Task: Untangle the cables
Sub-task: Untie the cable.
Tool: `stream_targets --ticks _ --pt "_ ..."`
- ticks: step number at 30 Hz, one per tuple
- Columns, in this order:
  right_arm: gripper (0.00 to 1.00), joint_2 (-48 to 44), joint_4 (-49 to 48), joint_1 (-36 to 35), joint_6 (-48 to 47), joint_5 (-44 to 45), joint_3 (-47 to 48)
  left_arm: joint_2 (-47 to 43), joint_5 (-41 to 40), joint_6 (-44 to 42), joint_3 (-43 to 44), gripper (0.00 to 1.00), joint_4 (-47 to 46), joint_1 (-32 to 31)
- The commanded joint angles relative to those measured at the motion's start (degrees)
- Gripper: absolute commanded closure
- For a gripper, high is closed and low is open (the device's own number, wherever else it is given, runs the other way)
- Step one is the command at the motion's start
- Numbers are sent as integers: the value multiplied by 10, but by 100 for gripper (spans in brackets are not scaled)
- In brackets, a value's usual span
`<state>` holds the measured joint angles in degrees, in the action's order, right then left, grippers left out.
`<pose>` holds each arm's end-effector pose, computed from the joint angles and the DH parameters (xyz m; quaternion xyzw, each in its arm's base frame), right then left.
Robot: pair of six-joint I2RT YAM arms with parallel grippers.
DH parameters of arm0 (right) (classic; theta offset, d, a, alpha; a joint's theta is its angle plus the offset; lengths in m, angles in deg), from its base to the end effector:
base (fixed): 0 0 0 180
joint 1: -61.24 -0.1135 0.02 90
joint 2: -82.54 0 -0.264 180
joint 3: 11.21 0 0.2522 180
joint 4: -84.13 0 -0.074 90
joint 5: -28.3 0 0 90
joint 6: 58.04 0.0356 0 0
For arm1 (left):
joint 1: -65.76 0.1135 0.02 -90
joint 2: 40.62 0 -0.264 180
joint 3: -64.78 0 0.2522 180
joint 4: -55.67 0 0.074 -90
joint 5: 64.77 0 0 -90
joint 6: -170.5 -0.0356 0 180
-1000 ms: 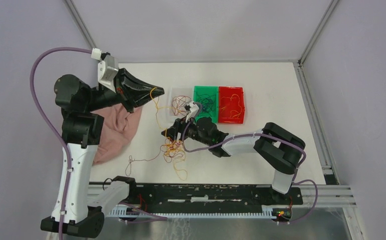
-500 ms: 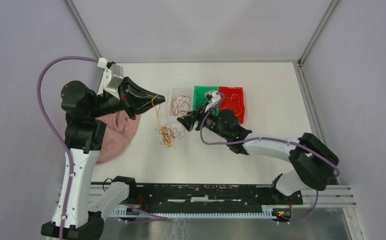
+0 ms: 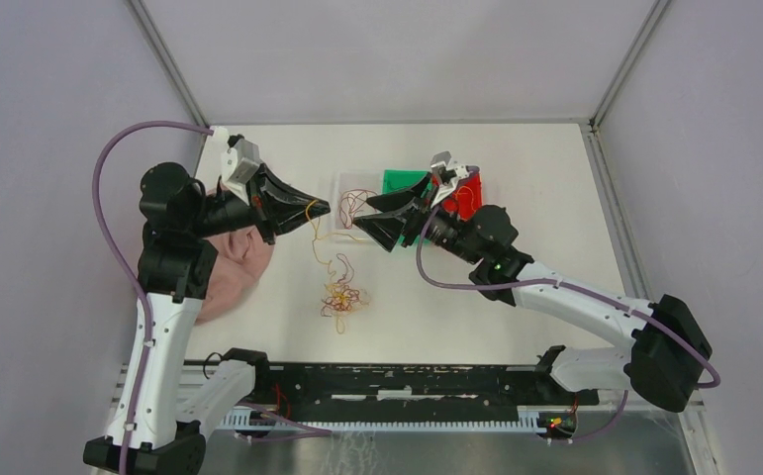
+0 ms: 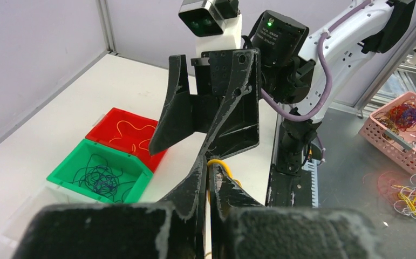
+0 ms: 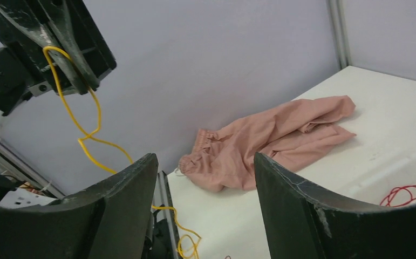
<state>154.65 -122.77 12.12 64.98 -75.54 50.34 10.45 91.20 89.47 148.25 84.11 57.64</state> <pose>0.1840 0.2256 0.3491 -0.1788 0.5757 0.5765 0.5516 0.1492 -0.0541 0.4601 0.3938 0.5752 -0.4584 0.5513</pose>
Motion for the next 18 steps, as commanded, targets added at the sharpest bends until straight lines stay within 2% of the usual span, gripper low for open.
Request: stream_targets --ticks 1,4,10,14,18 --pt "28 -21 -64 -2 47 -37 16 -13 2 -48 -1 97 10 -2" --pt "27 -23 -75 -1 66 -50 31 -16 2 -51 -7 97 10 -2" --pt "30 0 -93 -7 92 -146 59 -15 2 -55 -6 97 10 -2" --pt "27 2 -87 -20 47 -154 42 -9 -8 -60 6 97 10 -2" --pt "24 21 -39 -45 -16 -146 45 3 -13 -63 35 97 8 -2"
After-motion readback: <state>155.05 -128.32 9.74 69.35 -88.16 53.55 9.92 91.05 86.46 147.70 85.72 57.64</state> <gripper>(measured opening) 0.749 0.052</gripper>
